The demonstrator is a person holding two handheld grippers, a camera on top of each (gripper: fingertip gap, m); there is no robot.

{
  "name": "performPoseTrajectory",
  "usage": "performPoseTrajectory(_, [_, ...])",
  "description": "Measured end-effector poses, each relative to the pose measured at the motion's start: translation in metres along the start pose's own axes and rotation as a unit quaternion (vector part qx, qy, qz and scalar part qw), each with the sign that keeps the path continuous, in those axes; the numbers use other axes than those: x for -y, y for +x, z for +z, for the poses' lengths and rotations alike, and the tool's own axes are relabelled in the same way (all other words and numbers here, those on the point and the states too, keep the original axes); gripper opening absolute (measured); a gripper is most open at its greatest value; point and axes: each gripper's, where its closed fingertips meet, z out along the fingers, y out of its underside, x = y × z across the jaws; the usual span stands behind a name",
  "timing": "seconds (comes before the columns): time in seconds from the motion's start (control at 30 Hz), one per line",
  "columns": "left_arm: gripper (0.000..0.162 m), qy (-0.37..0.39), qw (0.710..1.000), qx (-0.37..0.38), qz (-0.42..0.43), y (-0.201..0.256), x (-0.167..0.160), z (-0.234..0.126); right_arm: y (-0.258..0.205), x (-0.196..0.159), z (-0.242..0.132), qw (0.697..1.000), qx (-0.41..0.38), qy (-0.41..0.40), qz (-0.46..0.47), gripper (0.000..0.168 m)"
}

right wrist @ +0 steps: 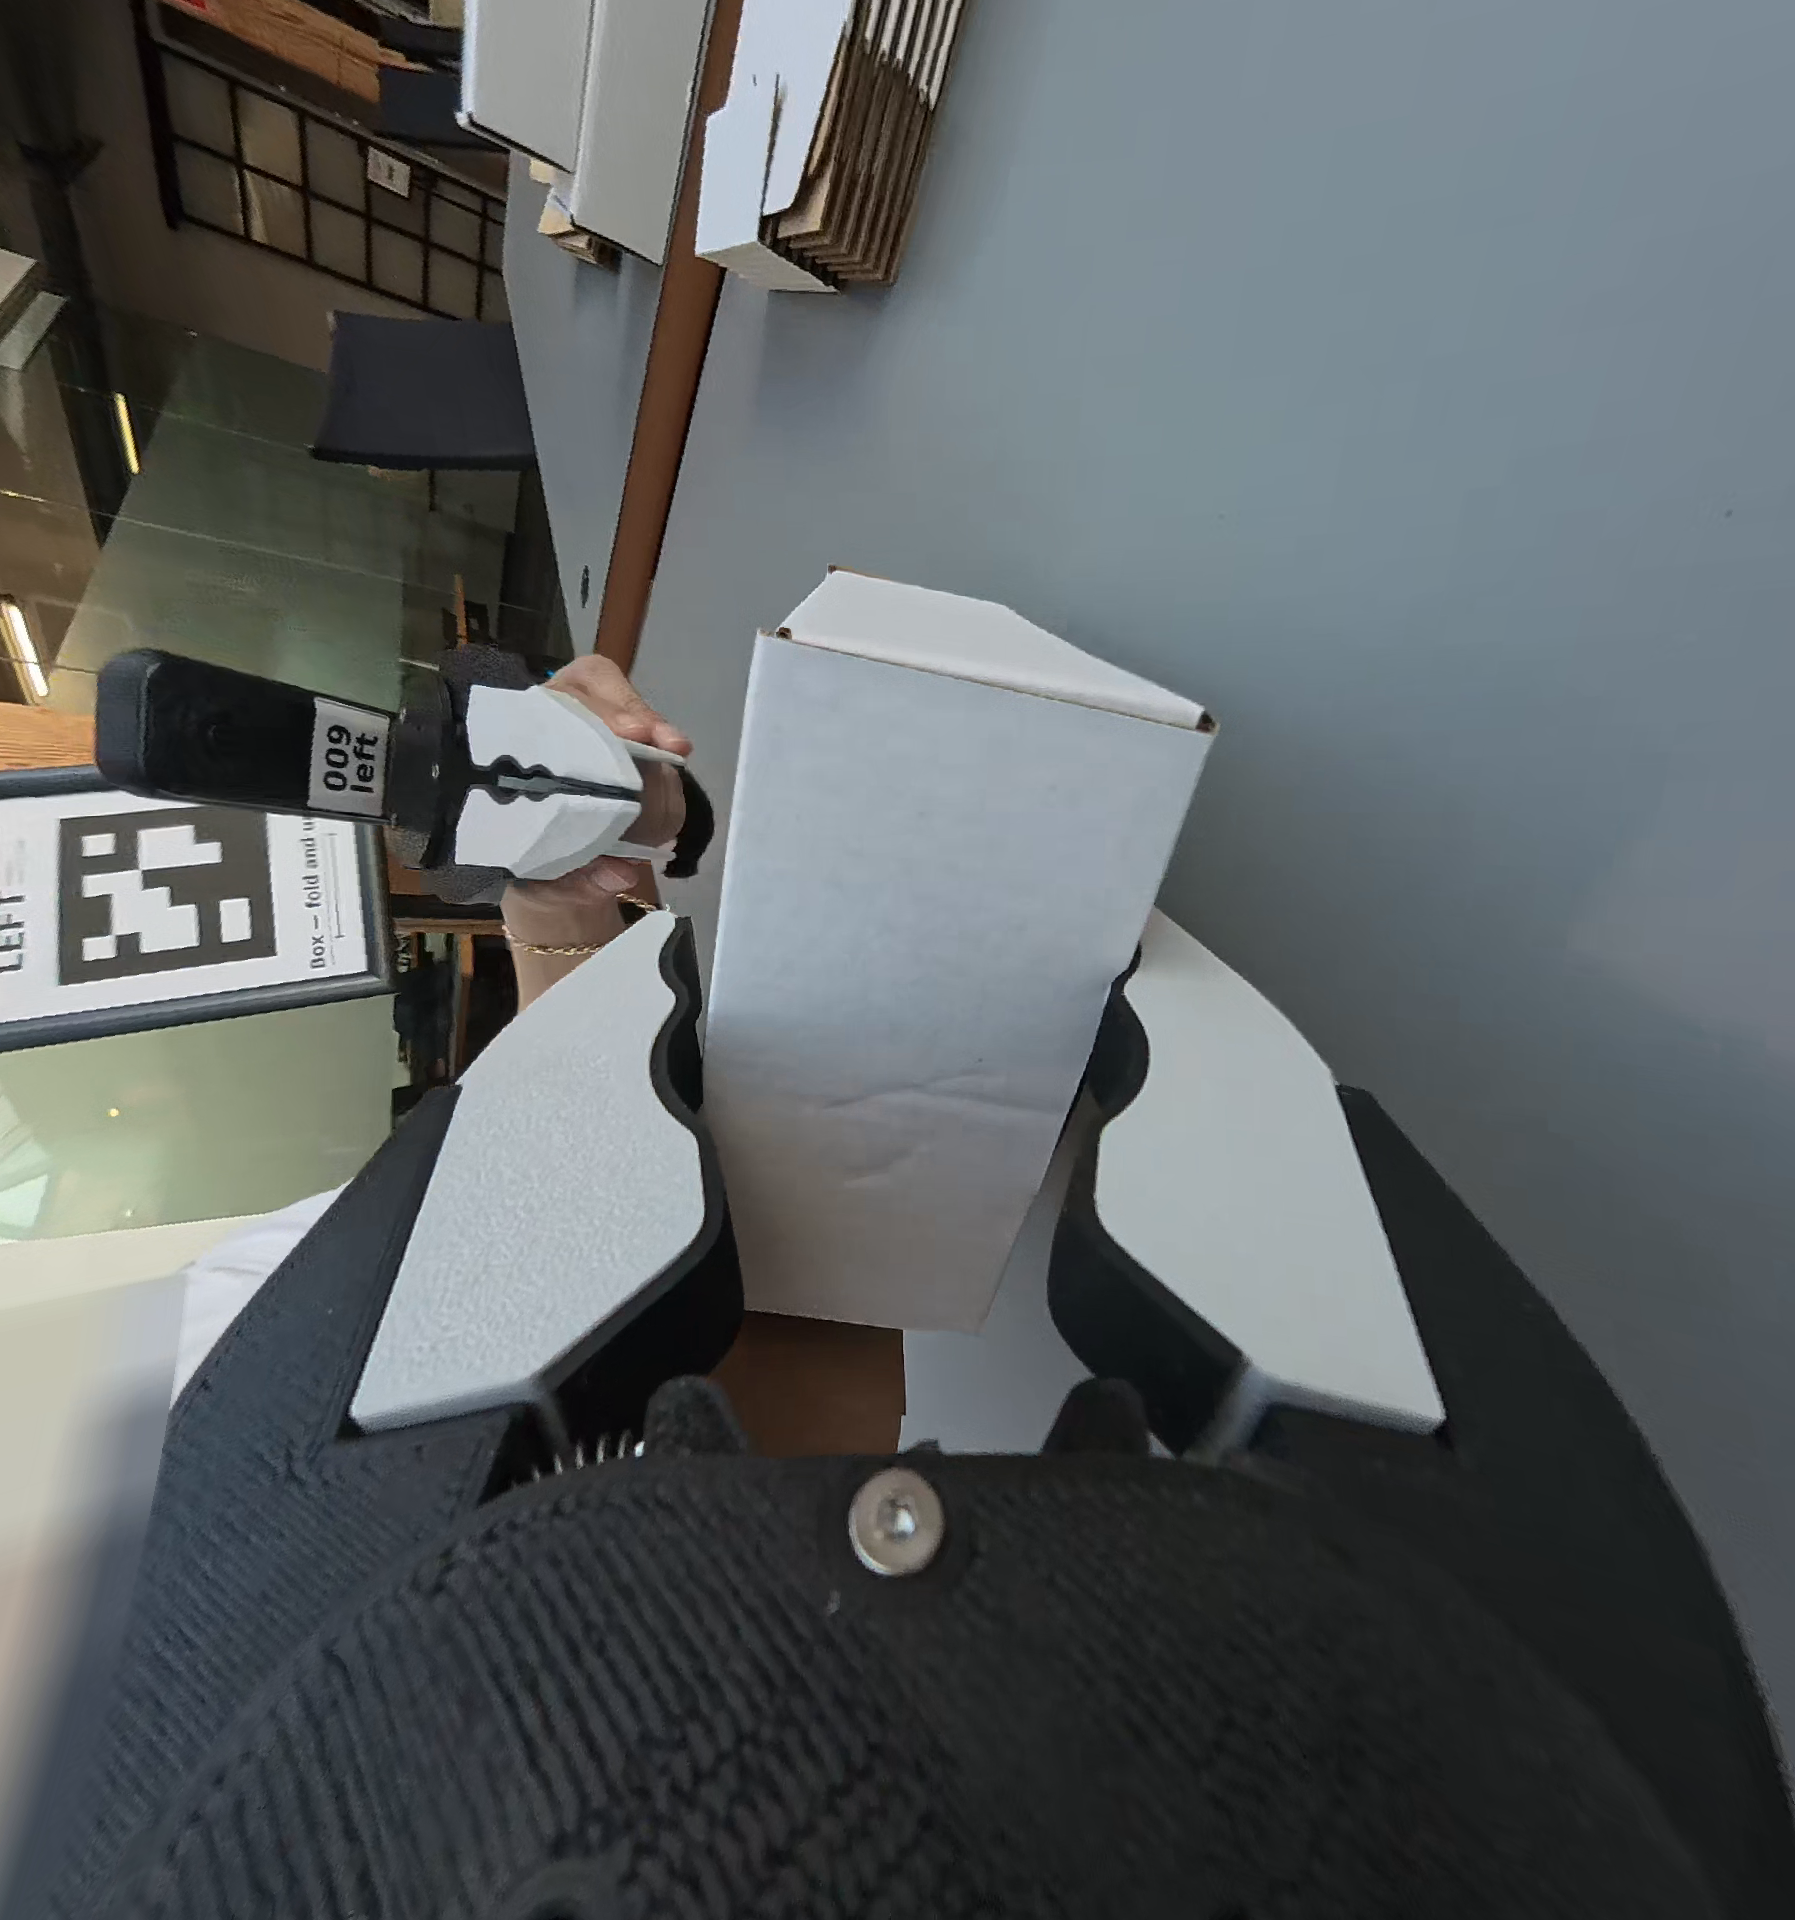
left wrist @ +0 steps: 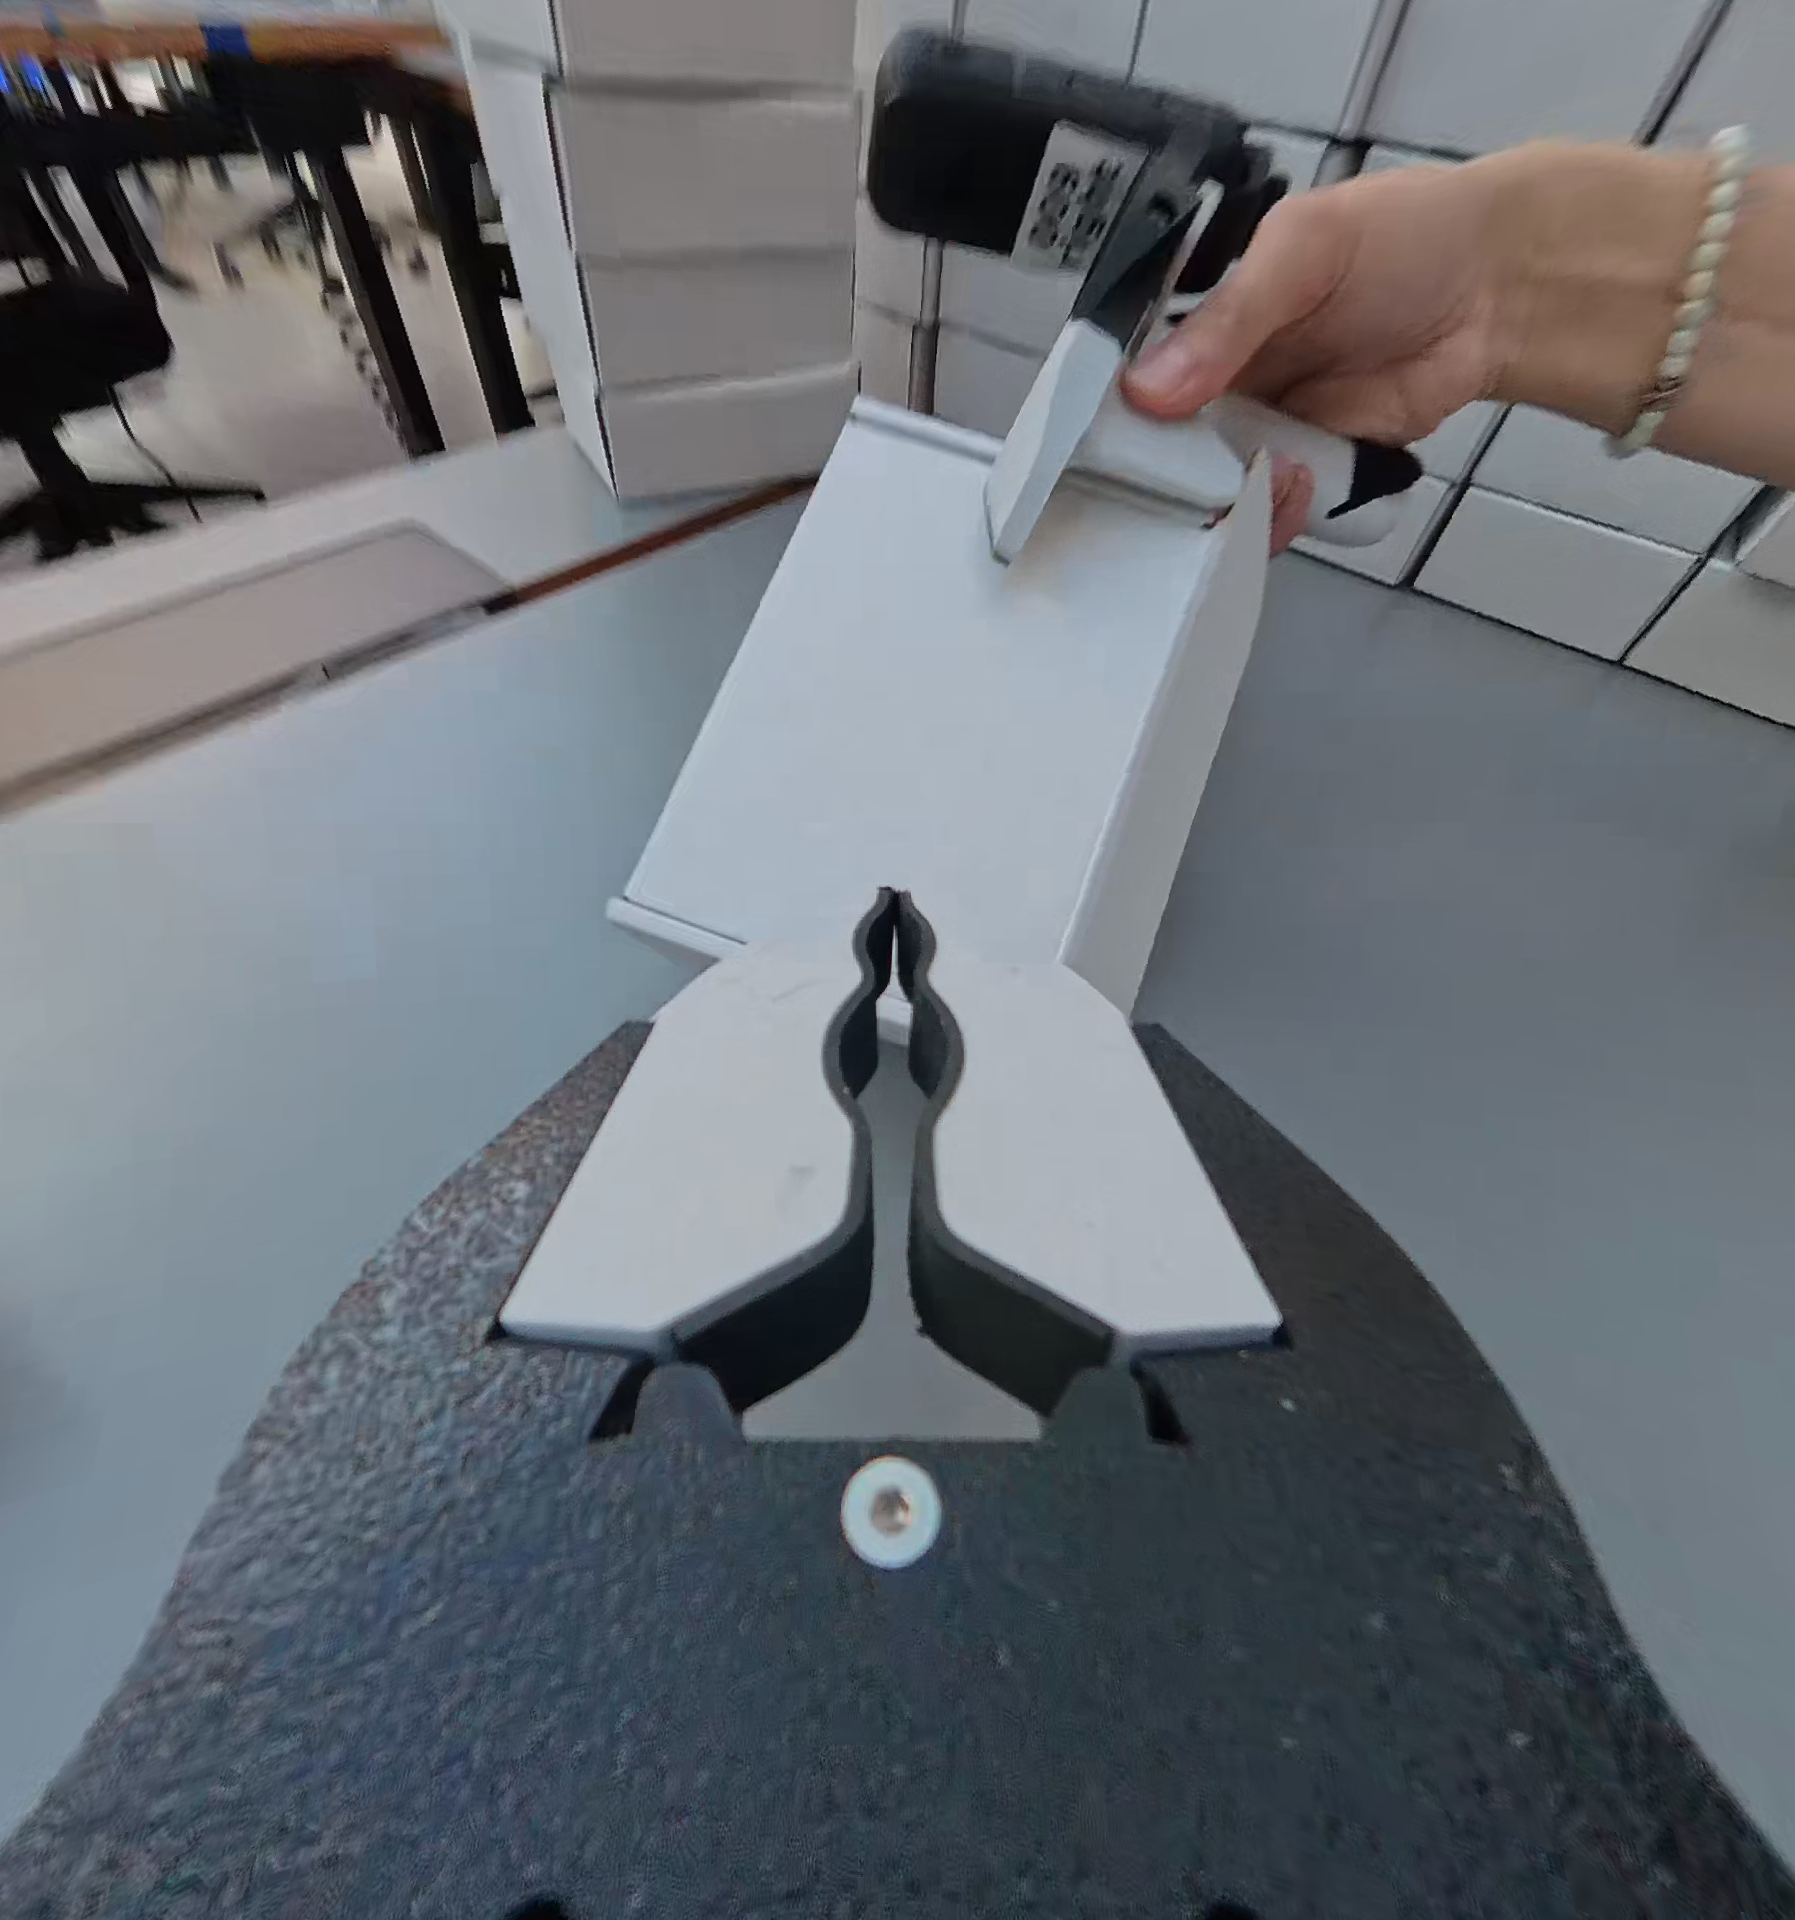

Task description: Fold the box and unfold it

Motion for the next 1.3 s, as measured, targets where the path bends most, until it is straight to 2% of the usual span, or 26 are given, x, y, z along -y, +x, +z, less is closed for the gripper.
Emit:
performPoseTrajectory(0.07, [0.002,0.043,0.994,0.006,0.101,0.009,0.023,-0.018,-0.011,0.001,-0.011,0.999,0.044,0.006,0.014,0.074])
performPoseTrajectory(0.1, [0.019,0.046,0.987,0.013,0.154,0.013,0.029,-0.025,-0.017,0.002,-0.017,0.998,0.066,0.014,0.014,0.074])
performPoseTrajectory(0.2, [0.039,0.036,0.944,0.055,0.323,0.025,0.035,-0.039,-0.035,-0.002,-0.033,0.991,0.133,0.019,0.012,0.074])
performPoseTrajectory(0.27, [0.054,0.028,0.889,0.089,0.449,0.038,0.033,-0.042,-0.046,-0.006,-0.038,0.985,0.168,0.024,0.009,0.074])
performPoseTrajectory(0.3, [0.065,0.021,0.851,0.114,0.511,0.042,0.032,-0.042,-0.055,-0.009,-0.041,0.981,0.195,0.021,0.006,0.075])
performPoseTrajectory(0.4, [0.082,0.0,0.743,0.159,0.65,0.052,0.022,-0.033,-0.074,-0.026,-0.04,0.969,0.248,-0.017,-0.014,0.075])
performPoseTrajectory(0.47, [0.082,0.019,0.701,0.168,0.693,0.06,0.019,-0.029,-0.074,-0.036,-0.033,0.97,0.24,-0.044,-0.02,0.075])
performPoseTrajectory(0.6, [0.081,0.072,0.639,0.173,0.746,0.082,0.02,-0.027,-0.074,-0.046,-0.022,0.968,0.241,-0.064,-0.01,0.075])
performPoseTrajectory(0.73, [0.081,0.071,0.616,0.181,0.763,0.085,0.019,-0.023,-0.068,-0.051,-0.015,0.969,0.235,-0.072,0.007,0.075])
performPoseTrajectory(0.93, [0.078,0.073,0.599,0.154,0.783,0.095,0.012,-0.017,-0.067,-0.051,-0.007,0.966,0.247,-0.07,0.027,0.075])
performPoseTrajectory(1.03, [0.07,0.073,0.595,0.142,0.787,0.099,0.01,-0.015,-0.067,-0.055,0.0,0.966,0.243,-0.082,0.031,0.075])
performPoseTrajectory(1.27, [0.064,0.034,0.618,0.159,0.769,0.104,0.005,-0.016,-0.061,-0.066,-0.001,0.968,0.234,-0.094,-0.007,0.074])
performPoseTrajectory(1.3, [0.064,0.033,0.63,0.161,0.759,0.104,0.009,-0.018,-0.062,-0.064,-0.005,0.967,0.238,-0.087,-0.013,0.078])
